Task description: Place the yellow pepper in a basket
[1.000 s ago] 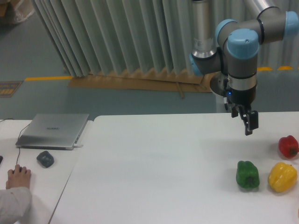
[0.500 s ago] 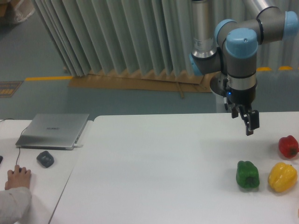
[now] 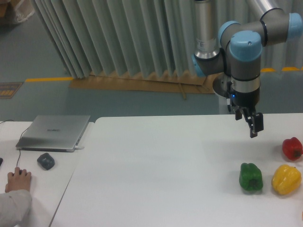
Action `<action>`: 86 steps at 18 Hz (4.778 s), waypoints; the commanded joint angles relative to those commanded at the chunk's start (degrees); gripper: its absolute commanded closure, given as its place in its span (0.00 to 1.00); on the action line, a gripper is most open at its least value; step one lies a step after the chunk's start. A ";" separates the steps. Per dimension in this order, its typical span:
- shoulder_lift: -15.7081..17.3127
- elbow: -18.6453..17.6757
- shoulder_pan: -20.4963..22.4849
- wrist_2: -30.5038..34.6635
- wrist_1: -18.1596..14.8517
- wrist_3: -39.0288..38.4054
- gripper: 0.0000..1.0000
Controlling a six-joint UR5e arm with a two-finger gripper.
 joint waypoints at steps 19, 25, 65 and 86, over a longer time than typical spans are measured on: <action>-4.91 2.37 3.86 4.04 7.82 -5.80 0.00; -9.57 2.20 4.40 7.64 7.73 -9.30 0.00; -20.48 3.60 3.78 13.71 14.94 -12.39 0.64; -10.90 5.62 12.30 2.55 7.73 11.58 0.67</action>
